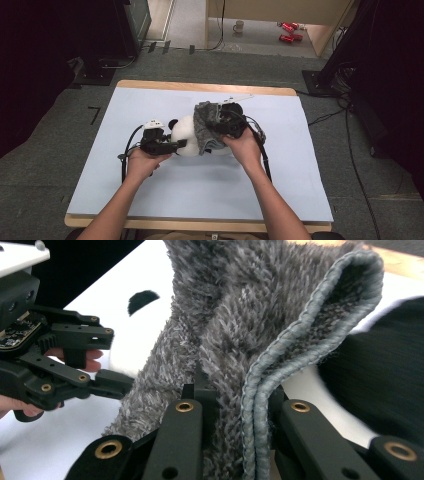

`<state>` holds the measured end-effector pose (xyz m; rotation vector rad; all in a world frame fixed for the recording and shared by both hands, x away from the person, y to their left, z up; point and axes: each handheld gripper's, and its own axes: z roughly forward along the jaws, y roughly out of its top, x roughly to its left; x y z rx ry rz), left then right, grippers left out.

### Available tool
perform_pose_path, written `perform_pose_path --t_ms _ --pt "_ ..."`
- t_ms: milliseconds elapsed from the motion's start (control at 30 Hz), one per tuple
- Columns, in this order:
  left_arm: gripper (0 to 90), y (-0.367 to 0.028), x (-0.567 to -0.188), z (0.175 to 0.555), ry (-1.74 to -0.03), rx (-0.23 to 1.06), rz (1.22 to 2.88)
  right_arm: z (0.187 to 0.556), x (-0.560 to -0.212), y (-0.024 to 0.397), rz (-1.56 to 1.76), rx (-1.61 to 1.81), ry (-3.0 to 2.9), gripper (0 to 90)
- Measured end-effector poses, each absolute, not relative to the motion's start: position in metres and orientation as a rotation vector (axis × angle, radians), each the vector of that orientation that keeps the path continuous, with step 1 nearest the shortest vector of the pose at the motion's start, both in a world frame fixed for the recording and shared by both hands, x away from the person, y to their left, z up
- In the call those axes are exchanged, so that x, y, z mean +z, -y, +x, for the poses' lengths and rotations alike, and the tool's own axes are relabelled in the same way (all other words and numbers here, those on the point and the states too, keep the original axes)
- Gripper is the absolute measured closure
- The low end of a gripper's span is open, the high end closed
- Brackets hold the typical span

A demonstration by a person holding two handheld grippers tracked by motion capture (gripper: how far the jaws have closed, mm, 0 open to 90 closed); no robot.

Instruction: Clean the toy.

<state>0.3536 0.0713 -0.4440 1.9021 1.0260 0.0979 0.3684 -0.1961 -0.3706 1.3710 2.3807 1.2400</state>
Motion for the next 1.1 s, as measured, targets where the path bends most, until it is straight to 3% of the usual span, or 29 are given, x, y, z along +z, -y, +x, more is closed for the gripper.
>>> perform_pose_path --t_ms 400,733,967,1100 --pt "48.9 -0.072 -0.445 0.355 -1.008 0.104 1.911 0.360 -0.368 0.250 1.407 1.261 -2.309 78.7" --pt "48.9 -0.071 -0.446 0.354 -1.004 0.119 1.916 0.353 -0.388 0.285 1.421 1.397 -2.258 78.6" --pt "49.0 -0.073 -0.447 0.349 -1.012 0.125 1.901 0.357 -0.406 0.304 1.509 1.305 -2.265 78.8" --pt "52.2 -0.074 -0.440 0.347 -1.016 0.076 1.924 0.355 -0.405 0.309 1.531 1.350 -2.242 78.9"
